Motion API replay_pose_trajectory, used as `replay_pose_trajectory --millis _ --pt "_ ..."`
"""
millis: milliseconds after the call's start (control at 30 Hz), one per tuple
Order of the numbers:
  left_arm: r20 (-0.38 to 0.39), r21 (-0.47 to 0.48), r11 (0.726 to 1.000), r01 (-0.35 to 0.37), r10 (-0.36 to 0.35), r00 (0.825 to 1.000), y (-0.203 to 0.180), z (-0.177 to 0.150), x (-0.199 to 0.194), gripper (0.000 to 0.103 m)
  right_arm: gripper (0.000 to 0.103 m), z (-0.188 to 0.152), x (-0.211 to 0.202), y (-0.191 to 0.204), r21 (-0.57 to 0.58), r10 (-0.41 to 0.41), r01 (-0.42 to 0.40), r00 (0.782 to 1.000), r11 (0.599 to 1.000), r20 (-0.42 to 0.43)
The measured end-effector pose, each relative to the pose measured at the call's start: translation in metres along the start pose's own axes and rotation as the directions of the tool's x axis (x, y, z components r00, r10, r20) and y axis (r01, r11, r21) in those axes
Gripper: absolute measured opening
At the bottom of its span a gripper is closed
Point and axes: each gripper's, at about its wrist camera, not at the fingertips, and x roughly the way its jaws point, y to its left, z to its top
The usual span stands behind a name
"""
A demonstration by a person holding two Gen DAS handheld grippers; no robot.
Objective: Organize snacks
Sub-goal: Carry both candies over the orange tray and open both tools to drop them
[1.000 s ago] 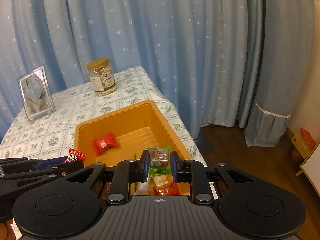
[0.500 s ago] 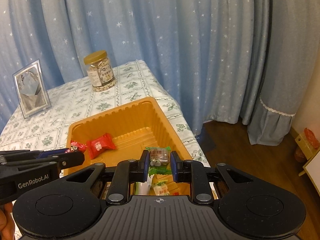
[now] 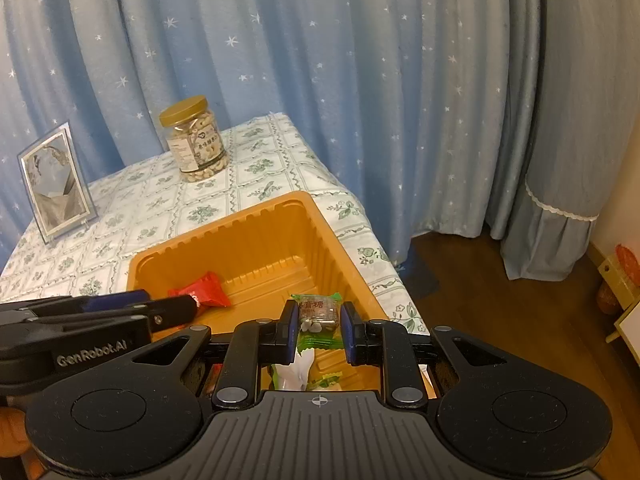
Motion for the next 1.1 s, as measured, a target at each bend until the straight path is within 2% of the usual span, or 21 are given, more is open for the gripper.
replay_pose_trajectory --millis 400,767,900,967,1000,1033,1100 --pt "0.033 0.030 0.994 -0.107 0.106 0.994 0.017 -0.016 -0.029 0.046 0.023 0.002 0.001 0.012 -0.004 0.041 -0.041 0.999 0.999 -0.002" --pt "0.039 0.025 0.993 -0.115 0.114 0.993 0.022 -0.016 -0.034 0.046 0.023 0.015 0.009 0.027 -0.032 0.081 -0.080 0.997 0.996 0.004" --pt "0.040 0.022 0.992 -0.124 0.123 0.992 0.023 -0.017 -0.035 0.049 0.023 0.022 0.013 0.031 -0.020 0.130 -0.130 0.991 0.991 0.010" --pt "0.039 0.021 0.991 -0.134 0.133 0.990 0.023 -0.018 -0.037 0.050 0.038 0.026 0.013 0.030 0.005 0.145 -0.145 0.989 0.989 0.018" --pt "0.039 0.018 0.990 -0.137 0.137 0.990 0.024 -0.019 -0.038 0.051 0.059 0.028 0.012 0.028 0.020 0.149 -0.150 0.988 0.989 0.029" --pt "0.039 0.016 0.990 -0.140 0.140 0.989 0.024 -0.020 -0.039 0.054 0.065 0.028 0.009 0.026 0.031 0.148 -0.149 0.988 0.988 0.045" --pt "0.041 0.015 0.988 -0.154 0.153 0.987 0.025 -0.021 -0.042 0.060 0.065 0.029 0.005 0.024 0.040 0.142 -0.144 0.988 0.989 0.056"
